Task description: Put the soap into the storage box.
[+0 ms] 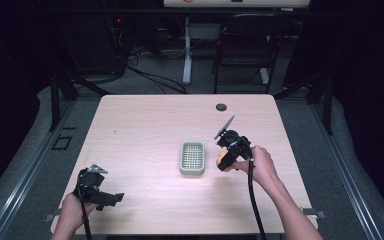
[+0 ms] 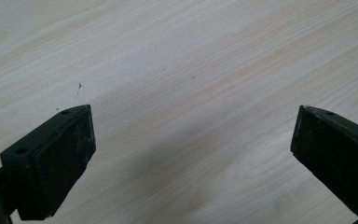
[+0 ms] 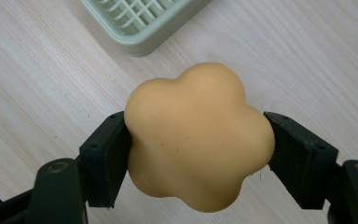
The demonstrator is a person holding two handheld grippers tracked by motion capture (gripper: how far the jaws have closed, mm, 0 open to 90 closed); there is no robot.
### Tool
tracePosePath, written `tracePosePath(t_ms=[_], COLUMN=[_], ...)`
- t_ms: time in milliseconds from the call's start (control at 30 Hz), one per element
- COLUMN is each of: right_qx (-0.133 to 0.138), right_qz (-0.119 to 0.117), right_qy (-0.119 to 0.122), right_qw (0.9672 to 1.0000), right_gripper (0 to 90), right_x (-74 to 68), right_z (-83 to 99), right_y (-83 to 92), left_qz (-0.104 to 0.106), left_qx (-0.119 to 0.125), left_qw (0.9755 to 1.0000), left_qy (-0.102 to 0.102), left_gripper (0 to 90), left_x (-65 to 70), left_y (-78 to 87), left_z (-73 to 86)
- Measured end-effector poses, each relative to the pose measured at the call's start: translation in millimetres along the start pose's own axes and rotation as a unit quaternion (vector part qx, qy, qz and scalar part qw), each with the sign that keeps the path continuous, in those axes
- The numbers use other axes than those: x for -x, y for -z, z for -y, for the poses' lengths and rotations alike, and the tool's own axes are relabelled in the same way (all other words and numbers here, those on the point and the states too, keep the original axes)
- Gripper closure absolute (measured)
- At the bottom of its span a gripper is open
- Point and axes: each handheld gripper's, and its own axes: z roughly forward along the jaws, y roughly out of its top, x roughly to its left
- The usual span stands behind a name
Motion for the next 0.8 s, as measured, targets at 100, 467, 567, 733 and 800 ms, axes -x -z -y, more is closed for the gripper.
tracePosePath(t_ms=[100, 467, 567, 733, 800], right_qx=[0.002, 0.006, 0.008, 0.01, 0.014], right_qz=[0.003, 0.006, 0.006, 0.005, 0.005], right_qy=[0.004, 0.018, 0.019, 0.022, 0.023], right_qw=[1.0, 0.9998, 0.9998, 0.9997, 0.9996], right_gripper=[26.5, 26.5, 26.5, 26.5, 26.5], right_x=[-0.5, -6.6, -8.6, -11.0, -12.0], right_z=[-2.6, -18.3, -21.6, -27.5, -29.4], right_y=[0.6, 7.0, 7.1, 8.8, 8.7], left_qz=[-0.001, 0.001, 0.003, 0.003, 0.003], left_qx=[0.0, 0.0, -0.001, -0.001, -0.001], left_qw=[1.0, 1.0, 1.0, 1.0, 1.0], left_qy=[-0.003, -0.006, -0.007, -0.006, -0.007], left_gripper=[0.2, 0.2, 0.2, 0.2, 0.2], left_x=[0.6, 0.5, 0.4, 0.9, 0.9], left_y=[0.1, -0.5, -0.3, -0.6, -0.4], left_z=[-0.8, -0.8, -1.1, -1.0, -1.0])
